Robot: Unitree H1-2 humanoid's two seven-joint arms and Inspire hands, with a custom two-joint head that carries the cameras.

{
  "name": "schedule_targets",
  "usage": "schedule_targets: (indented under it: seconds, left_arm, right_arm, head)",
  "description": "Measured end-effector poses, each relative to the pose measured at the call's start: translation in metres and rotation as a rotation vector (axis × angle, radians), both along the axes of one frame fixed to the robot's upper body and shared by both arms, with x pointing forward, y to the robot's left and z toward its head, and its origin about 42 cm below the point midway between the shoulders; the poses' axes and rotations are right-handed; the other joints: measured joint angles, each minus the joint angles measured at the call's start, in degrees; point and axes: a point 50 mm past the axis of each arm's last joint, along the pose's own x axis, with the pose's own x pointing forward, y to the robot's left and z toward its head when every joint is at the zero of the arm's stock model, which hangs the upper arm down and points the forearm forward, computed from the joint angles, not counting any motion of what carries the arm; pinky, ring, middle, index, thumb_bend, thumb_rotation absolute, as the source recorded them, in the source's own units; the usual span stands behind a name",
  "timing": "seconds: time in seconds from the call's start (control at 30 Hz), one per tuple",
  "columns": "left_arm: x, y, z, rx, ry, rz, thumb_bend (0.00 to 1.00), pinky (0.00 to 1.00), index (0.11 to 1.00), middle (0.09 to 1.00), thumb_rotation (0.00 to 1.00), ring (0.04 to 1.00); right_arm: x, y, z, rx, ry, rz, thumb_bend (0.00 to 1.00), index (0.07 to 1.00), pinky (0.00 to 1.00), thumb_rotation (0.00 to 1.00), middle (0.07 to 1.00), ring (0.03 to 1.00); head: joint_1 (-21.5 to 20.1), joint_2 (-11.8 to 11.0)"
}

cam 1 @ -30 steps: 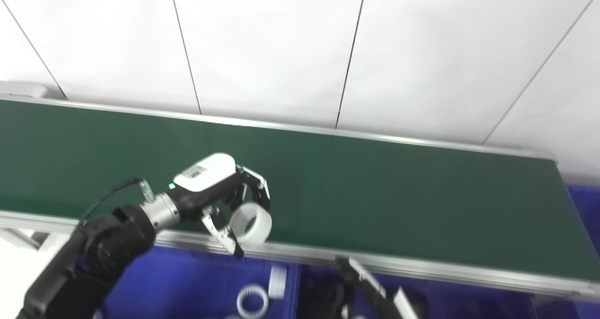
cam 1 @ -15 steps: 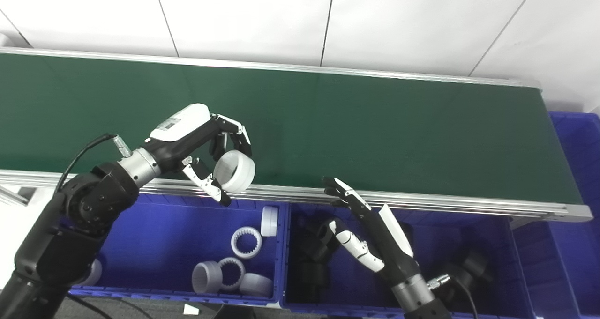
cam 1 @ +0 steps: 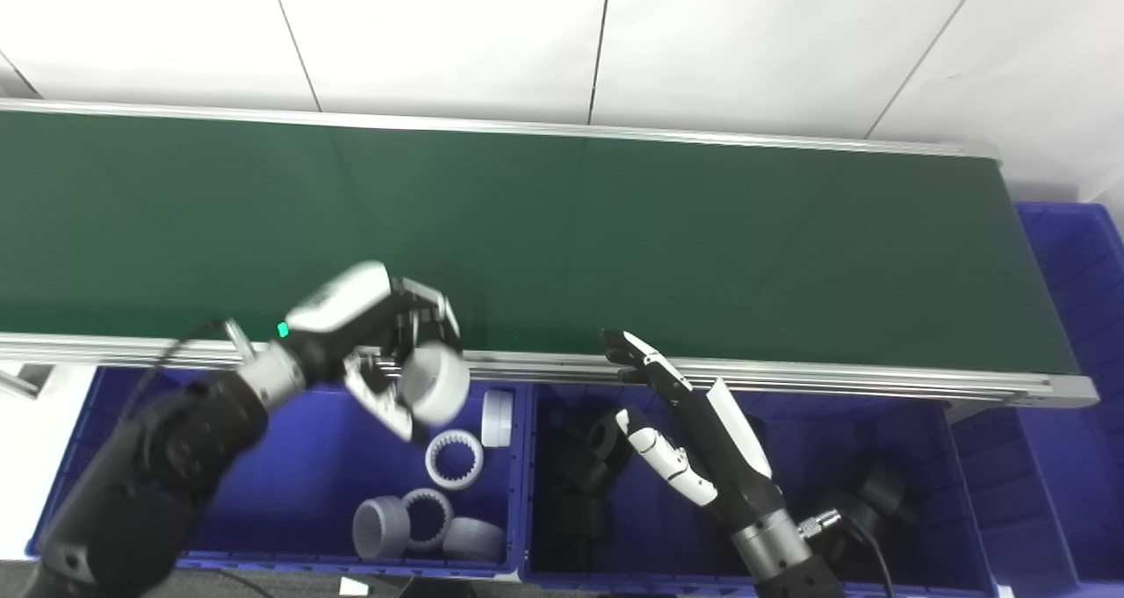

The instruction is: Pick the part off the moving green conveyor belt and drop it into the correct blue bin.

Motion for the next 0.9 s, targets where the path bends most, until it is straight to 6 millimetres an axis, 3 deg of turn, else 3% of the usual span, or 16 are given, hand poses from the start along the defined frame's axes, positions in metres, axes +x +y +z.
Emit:
schedule_targets:
  seconds: [0.13, 0.3, 0.37, 0.53, 0.57, 0.67, 0.73, 0.9]
  left_arm:
    - [-0.006, -0.005, -0.003, -0.02, 0.002, -0.001, 0.54, 0.23, 0.291, 0.472, 0.0, 0.264]
    - [-0.01, -0.007, -0.006, -0.019, 0.03, -0.031, 0.54, 0.25, 0.37, 0.475, 0.0, 0.289]
    - [-0.013, -0.008, -0.009, -0.017, 0.052, -0.047, 0.51, 0.27, 0.41, 0.493, 0.0, 0.403]
    - [-0.02, -0.007, -0.017, 0.027, 0.077, -0.05, 0.5, 0.42, 0.487, 0.514, 0.0, 0.463]
    - [-0.022, -0.007, -0.02, 0.041, 0.078, -0.05, 0.67, 0.55, 0.642, 0.666, 0.02, 0.628]
    - [-0.025, -0.003, -0.029, 0.075, 0.083, -0.049, 0.72, 0.68, 0.736, 0.78, 0.08, 0.761]
    - [-0.026, -0.001, -0.031, 0.092, 0.089, -0.051, 0.72, 0.74, 0.767, 0.821, 0.12, 0.802]
    - [-0.026, 0.003, -0.031, 0.106, 0.091, -0.052, 0.69, 0.78, 0.798, 0.841, 0.23, 0.822]
  right_arm:
    - [-0.001, 0.0, -0.001, 0.001, 0.003, -0.004, 0.4, 0.9, 0.82, 0.93, 0.906, 0.879]
    - [-0.001, 0.0, 0.0, 0.001, 0.003, -0.004, 0.41, 0.897, 0.81, 0.93, 0.906, 0.876]
    - [-0.001, 0.0, 0.0, 0.001, 0.003, -0.005, 0.41, 0.899, 0.82, 0.94, 0.907, 0.879]
    - [-0.001, 0.0, -0.001, 0.001, 0.004, -0.005, 0.4, 0.896, 0.81, 0.93, 0.906, 0.875]
    - [-0.001, 0.0, 0.0, 0.001, 0.003, -0.005, 0.41, 0.895, 0.81, 0.93, 0.905, 0.874]
    - [-0.001, 0.0, 0.0, 0.002, 0.002, -0.004, 0.4, 0.895, 0.81, 0.93, 0.905, 0.872]
    - [-0.001, 0.0, 0.0, 0.003, 0.001, -0.004, 0.4, 0.894, 0.8, 0.92, 0.903, 0.867]
    - [-0.001, 0.0, 0.0, 0.003, 0.001, -0.004, 0.39, 0.894, 0.8, 0.92, 0.903, 0.869]
  head:
    - [0.09, 0.0]
    - [0.18, 0.18]
    - [0.26, 0.18]
    - [0.09, 0.35]
    - [0.18, 0.35]
    - [0.18, 0.35]
    - [0.26, 0.44]
    - [0.26, 0.53]
